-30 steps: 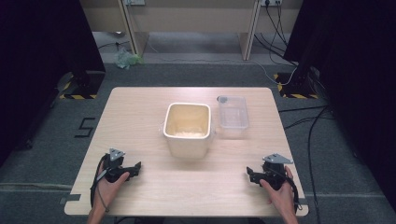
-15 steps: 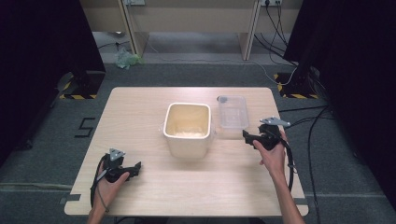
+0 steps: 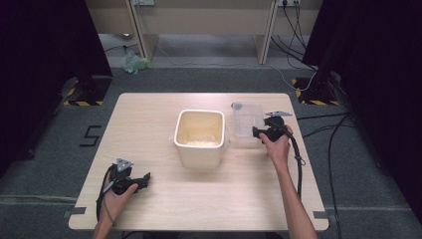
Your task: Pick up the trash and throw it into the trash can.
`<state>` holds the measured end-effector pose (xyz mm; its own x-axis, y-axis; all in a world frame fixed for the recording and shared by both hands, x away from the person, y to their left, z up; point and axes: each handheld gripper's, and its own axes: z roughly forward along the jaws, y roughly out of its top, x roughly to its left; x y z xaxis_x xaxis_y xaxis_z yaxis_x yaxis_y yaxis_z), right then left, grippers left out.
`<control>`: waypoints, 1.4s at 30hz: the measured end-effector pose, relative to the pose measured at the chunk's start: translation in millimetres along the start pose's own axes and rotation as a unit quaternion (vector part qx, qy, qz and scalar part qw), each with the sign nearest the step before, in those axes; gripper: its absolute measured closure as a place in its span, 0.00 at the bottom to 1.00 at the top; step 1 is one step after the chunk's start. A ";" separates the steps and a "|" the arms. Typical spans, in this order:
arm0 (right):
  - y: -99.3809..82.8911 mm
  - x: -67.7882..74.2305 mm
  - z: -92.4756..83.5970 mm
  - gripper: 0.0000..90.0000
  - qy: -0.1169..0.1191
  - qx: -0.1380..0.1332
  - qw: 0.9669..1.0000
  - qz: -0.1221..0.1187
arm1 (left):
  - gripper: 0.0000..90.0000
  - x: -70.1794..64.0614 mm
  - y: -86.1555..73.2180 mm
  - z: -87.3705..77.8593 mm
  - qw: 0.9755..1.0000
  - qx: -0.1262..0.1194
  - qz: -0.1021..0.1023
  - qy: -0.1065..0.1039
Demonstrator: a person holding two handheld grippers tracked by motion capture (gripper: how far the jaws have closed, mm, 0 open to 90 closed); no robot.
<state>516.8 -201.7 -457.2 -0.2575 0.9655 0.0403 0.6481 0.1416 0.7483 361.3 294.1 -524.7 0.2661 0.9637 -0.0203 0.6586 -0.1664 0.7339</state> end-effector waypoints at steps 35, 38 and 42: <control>-129.2 37.9 -132.2 0.26 0.130 -0.020 0.987 -0.090 | 0.10 -0.4 0.0 -0.1 1.000 0.001 0.000 0.002; -136.2 44.3 -139.9 0.26 0.142 -0.017 0.985 -0.098 | 0.10 -1.0 -0.2 -0.2 1.000 -0.001 -0.002 0.004; -140.7 50.3 -148.6 0.25 0.154 -0.010 0.981 -0.114 | 0.11 -4.1 -0.9 -1.1 1.000 0.000 -0.003 0.005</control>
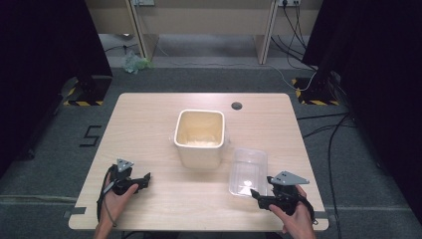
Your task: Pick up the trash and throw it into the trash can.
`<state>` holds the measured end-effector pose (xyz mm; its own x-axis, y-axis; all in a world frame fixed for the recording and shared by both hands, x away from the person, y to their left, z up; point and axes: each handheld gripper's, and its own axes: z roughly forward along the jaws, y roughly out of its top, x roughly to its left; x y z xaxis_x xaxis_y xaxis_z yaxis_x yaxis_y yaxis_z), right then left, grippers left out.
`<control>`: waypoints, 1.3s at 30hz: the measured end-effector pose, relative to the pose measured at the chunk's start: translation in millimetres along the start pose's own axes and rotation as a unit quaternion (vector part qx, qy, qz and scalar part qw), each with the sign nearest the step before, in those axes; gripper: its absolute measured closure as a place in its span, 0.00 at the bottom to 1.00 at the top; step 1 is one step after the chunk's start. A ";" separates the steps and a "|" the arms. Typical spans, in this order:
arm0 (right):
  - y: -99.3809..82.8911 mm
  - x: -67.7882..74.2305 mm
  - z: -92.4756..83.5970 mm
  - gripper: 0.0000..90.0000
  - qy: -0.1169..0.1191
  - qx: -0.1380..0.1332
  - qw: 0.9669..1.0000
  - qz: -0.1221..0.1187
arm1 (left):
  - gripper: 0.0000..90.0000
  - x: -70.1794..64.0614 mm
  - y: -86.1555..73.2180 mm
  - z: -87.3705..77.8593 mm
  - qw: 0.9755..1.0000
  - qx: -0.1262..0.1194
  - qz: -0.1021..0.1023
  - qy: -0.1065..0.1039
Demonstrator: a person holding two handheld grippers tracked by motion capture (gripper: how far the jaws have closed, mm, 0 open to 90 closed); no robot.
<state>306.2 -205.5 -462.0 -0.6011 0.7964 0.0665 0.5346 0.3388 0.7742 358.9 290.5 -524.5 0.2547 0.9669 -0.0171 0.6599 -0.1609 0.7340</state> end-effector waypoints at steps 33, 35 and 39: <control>13.9 -32.0 26.2 0.22 0.008 -0.012 0.998 0.060 | 0.17 -158.5 26.7 0.9 0.980 -0.010 0.075 -0.182; 13.5 -32.1 26.7 0.22 0.007 -0.011 0.998 0.062 | 0.18 -163.3 29.8 3.5 0.980 -0.008 0.072 -0.188; 12.5 -30.7 28.0 0.22 0.016 -0.009 0.998 0.063 | 0.18 -175.9 36.1 9.1 0.978 -0.005 0.075 -0.194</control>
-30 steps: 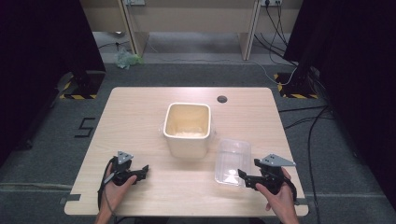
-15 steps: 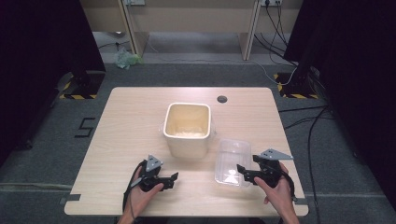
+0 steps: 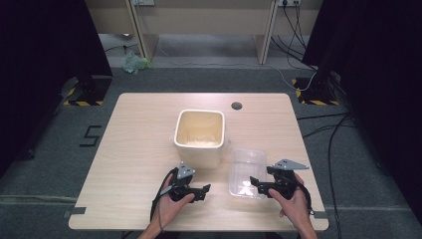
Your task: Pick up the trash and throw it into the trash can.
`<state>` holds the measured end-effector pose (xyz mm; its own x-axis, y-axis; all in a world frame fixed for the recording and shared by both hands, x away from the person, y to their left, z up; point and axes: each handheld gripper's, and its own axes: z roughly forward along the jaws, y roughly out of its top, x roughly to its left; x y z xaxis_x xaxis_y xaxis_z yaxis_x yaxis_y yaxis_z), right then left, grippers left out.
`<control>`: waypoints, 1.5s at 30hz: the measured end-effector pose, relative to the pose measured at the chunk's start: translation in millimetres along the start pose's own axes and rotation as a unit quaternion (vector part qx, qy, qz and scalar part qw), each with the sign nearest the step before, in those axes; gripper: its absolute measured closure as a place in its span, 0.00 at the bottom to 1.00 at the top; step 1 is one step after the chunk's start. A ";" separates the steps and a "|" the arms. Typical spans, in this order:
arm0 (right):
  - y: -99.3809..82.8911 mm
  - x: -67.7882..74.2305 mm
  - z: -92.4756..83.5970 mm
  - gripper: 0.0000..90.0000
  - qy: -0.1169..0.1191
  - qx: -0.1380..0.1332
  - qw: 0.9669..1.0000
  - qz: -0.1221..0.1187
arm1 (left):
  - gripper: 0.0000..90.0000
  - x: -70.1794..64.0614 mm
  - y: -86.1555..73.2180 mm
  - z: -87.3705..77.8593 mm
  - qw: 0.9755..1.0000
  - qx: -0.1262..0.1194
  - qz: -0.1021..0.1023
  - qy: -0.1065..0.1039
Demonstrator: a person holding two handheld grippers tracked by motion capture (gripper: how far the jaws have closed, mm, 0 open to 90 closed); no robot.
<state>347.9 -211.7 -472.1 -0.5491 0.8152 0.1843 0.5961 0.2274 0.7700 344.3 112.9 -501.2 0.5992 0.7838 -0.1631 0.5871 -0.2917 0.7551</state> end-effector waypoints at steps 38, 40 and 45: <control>-5.9 30.3 -5.1 0.31 0.035 -0.006 0.999 0.020 | 0.27 -29.3 31.0 17.3 0.999 0.000 -0.011 -0.037; -3.4 32.6 -11.3 0.33 0.027 -0.011 0.999 0.014 | 0.28 -32.9 37.0 12.0 0.999 -0.009 -0.010 -0.035; 5.5 37.4 -32.3 0.38 0.004 -0.039 0.999 0.006 | 0.28 -41.2 53.2 -0.3 0.998 -0.019 -0.002 -0.052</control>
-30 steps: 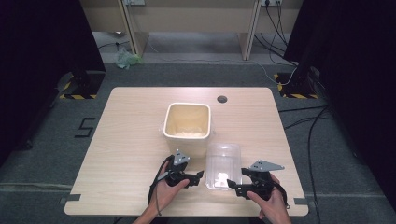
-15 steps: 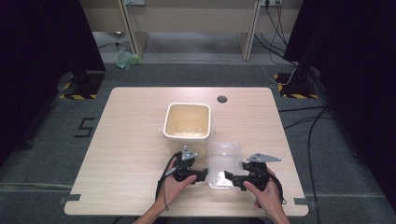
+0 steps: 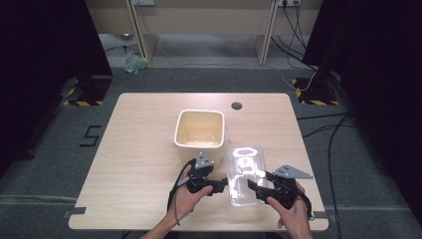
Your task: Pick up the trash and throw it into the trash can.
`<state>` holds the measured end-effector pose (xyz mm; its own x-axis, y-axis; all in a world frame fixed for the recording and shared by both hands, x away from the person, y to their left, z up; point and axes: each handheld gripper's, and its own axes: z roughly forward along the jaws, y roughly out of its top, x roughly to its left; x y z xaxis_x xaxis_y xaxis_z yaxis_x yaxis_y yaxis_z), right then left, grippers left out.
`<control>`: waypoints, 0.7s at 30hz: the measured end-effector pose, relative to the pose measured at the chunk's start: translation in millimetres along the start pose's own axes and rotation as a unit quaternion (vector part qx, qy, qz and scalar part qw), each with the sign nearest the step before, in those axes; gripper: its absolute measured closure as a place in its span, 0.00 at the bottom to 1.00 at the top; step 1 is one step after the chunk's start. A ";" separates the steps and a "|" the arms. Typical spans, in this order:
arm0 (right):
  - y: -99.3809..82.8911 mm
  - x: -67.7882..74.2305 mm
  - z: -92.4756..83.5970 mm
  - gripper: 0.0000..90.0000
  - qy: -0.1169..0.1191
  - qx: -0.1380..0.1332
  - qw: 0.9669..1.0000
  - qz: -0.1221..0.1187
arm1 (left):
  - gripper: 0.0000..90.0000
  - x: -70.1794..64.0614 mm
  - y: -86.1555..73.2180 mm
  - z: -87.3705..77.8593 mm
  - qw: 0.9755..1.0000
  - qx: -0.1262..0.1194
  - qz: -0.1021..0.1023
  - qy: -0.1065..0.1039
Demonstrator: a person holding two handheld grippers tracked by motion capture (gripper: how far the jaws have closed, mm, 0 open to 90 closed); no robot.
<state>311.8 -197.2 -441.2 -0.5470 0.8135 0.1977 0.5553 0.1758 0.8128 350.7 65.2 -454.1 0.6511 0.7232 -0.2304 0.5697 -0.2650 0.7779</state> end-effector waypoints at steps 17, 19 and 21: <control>66.3 5.1 -32.8 0.41 0.001 -0.040 0.999 -0.017 | 0.28 -8.8 61.1 -42.2 0.999 -0.019 0.022 -0.012; 73.6 7.5 -32.2 0.41 0.004 -0.039 0.999 -0.021 | 0.28 -5.5 66.3 -49.4 0.999 -0.025 0.021 -0.010; 84.3 11.8 -29.1 0.41 0.009 -0.038 0.999 -0.026 | 0.28 0.3 73.3 -58.9 0.999 -0.034 0.014 -0.005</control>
<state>333.9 -188.9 -354.4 -0.5848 0.7946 0.1629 0.4766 0.1741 0.8617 363.1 83.6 -362.8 0.6717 0.7097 -0.2126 0.5150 -0.2410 0.8226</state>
